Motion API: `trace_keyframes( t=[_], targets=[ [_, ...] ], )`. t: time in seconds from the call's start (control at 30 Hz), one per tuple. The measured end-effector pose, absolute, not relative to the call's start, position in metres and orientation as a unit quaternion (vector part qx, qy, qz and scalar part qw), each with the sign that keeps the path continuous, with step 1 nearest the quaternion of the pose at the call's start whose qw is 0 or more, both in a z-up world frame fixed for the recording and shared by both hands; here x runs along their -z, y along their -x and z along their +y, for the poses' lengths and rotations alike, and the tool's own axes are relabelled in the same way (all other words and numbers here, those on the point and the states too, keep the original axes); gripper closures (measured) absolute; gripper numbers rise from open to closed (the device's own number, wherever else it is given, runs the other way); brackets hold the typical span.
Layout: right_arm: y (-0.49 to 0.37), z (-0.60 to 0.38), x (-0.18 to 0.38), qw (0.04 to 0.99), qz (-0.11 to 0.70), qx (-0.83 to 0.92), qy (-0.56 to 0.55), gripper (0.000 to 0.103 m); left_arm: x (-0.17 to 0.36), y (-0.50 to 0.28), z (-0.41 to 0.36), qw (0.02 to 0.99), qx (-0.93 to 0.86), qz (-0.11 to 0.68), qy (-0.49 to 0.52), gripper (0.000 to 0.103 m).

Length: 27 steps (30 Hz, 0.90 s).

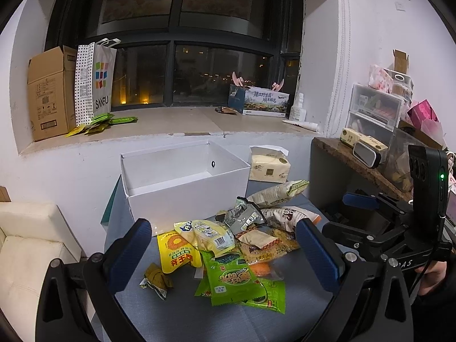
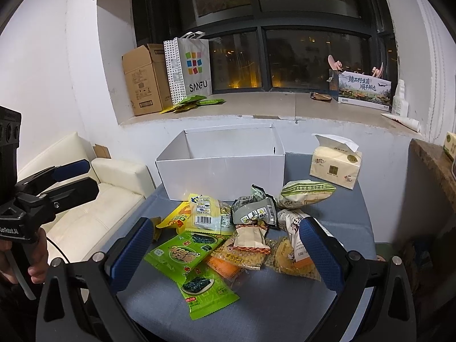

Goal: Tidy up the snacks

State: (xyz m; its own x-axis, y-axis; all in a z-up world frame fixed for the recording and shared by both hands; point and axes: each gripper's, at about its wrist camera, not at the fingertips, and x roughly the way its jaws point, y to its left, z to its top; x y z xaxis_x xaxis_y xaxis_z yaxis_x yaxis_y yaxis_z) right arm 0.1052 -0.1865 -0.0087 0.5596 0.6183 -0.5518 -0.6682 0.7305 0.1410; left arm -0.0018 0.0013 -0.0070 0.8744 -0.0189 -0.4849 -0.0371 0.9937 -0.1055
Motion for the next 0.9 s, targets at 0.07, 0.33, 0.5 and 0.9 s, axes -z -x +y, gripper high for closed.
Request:
trace_keyframes(
  t=[0.07, 0.33, 0.5, 0.9],
  targets=[
    [-0.1051, -0.1864, 0.009, 0.882, 0.296, -0.365, 0.042, 0.0, 0.0068, 0.0018, 0.0009, 0.966, -0.004, 0.251, 0.055, 0.0],
    [-0.1048, -0.187, 0.0103, 0.881, 0.298, -0.365, 0.039, 0.0, 0.0058, 0.0007, -0.0016, 0.966, -0.002, 0.255, 0.052, 0.0],
    [-0.1049, -0.1874, 0.0104, 0.881, 0.299, -0.365, 0.039, 0.0, 0.0064, 0.0002, -0.0018, 0.966, -0.002, 0.255, 0.051, 0.0],
    [-0.1046, -0.1875, 0.0109, 0.88, 0.3, -0.366, 0.038, 0.0, 0.0071, 0.0003, -0.0015, 0.966, 0.0, 0.255, 0.052, 0.0]
  ],
)
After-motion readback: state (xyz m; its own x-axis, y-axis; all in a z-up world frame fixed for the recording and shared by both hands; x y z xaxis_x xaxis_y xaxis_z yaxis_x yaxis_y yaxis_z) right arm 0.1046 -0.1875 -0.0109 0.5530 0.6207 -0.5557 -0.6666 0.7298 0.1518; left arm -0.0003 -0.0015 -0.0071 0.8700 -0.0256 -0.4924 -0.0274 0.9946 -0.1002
